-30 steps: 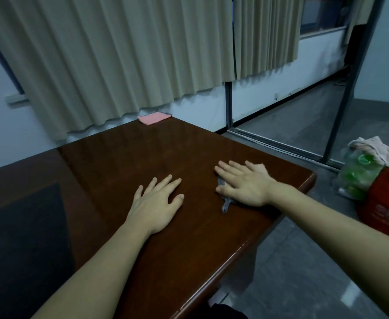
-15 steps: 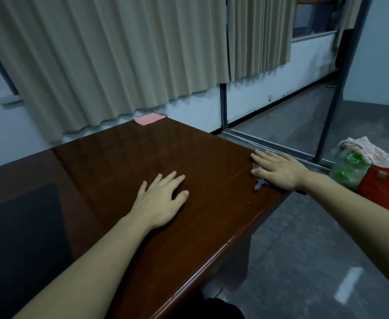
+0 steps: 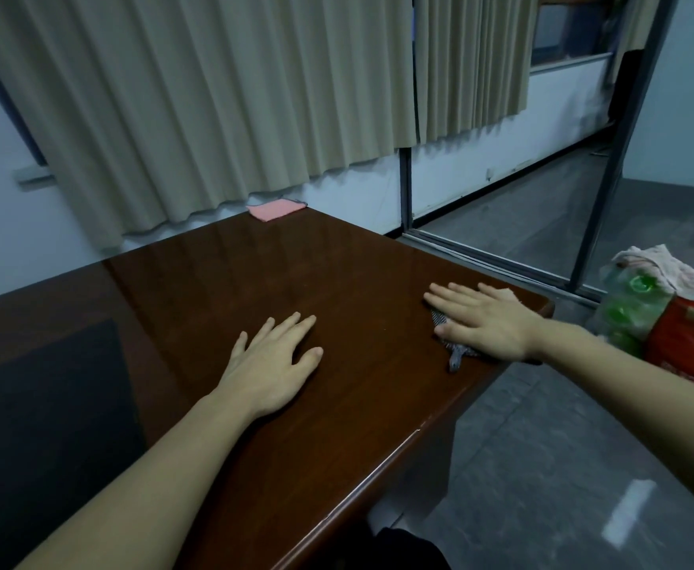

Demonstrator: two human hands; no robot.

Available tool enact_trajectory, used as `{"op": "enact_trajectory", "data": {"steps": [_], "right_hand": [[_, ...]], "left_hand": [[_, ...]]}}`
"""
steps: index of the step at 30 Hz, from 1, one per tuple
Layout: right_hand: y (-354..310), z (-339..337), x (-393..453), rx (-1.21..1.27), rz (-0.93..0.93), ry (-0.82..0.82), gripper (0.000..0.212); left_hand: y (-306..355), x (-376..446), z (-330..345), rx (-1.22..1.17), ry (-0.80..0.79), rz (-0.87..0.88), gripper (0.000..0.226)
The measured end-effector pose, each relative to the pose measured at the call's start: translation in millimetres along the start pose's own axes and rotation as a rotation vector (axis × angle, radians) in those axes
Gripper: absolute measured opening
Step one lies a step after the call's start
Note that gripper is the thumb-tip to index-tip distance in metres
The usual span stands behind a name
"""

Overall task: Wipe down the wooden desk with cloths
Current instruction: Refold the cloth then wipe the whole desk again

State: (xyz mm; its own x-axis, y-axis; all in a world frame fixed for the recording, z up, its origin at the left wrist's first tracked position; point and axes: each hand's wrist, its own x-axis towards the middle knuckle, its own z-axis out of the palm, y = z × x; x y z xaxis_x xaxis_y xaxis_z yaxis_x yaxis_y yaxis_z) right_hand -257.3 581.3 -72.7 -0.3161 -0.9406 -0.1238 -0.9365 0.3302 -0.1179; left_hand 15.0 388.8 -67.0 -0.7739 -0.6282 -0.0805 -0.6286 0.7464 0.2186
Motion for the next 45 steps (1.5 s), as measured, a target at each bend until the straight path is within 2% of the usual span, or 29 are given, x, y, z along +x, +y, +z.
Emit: {"op": "enact_trajectory", "data": {"steps": [1,2,4,6,9,14,17,20,25,29,31,35,38,40,43,45], "right_hand": [[7,-3,7,-0.018,0.042,-0.008,0.119],[11,-6,15,-0.038,0.078,-0.016,0.112],[9,-6,28,-0.070,0.142,-0.030,0.086],[-5,-5,38,-0.071,0.166,-0.035,0.075],[-43,-3,40,-0.066,0.090,-0.054,0.073],[-118,7,25,-0.038,-0.184,-0.077,0.072],[-130,11,25,-0.013,-0.259,-0.086,0.071],[-120,6,39,-0.008,-0.231,-0.082,0.070],[-98,-4,91,-0.072,-0.022,-0.054,0.072],[-113,-6,116,-0.085,0.041,-0.050,0.072],[-135,-5,115,-0.090,-0.014,-0.051,0.073],[-185,4,87,-0.085,-0.274,-0.079,0.073],[-196,10,66,-0.065,-0.391,-0.083,0.076],[-189,9,60,-0.084,-0.354,-0.077,0.078],[-180,4,62,-0.164,-0.198,-0.114,0.076],[-181,5,66,-0.096,-0.105,-0.170,0.074]], "left_hand": [[-3,-2,0,-0.005,0.004,-0.002,0.059],[-7,-4,-1,-0.011,0.007,-0.009,0.059],[-15,-8,-2,-0.012,0.014,-0.023,0.060],[-20,-11,-3,-0.010,0.019,-0.037,0.059],[-27,-16,-5,-0.001,0.025,-0.049,0.059],[-40,-23,-6,-0.014,0.022,-0.076,0.059],[-47,-27,-4,-0.009,0.010,-0.091,0.059],[-57,-30,-8,-0.035,0.015,-0.103,0.059],[-79,-36,-13,-0.036,0.037,-0.145,0.060],[-92,-43,-10,-0.032,0.042,-0.159,0.060],[-94,-45,-7,-0.028,0.042,-0.154,0.060],[-92,-44,-4,0.000,0.056,-0.161,0.059],[-92,-44,-3,0.020,0.062,-0.167,0.059],[-93,-44,-3,0.015,0.062,-0.166,0.059],[-94,-45,-2,0.001,0.069,-0.161,0.059],[-95,-46,-1,-0.013,0.078,-0.155,0.059]]}}
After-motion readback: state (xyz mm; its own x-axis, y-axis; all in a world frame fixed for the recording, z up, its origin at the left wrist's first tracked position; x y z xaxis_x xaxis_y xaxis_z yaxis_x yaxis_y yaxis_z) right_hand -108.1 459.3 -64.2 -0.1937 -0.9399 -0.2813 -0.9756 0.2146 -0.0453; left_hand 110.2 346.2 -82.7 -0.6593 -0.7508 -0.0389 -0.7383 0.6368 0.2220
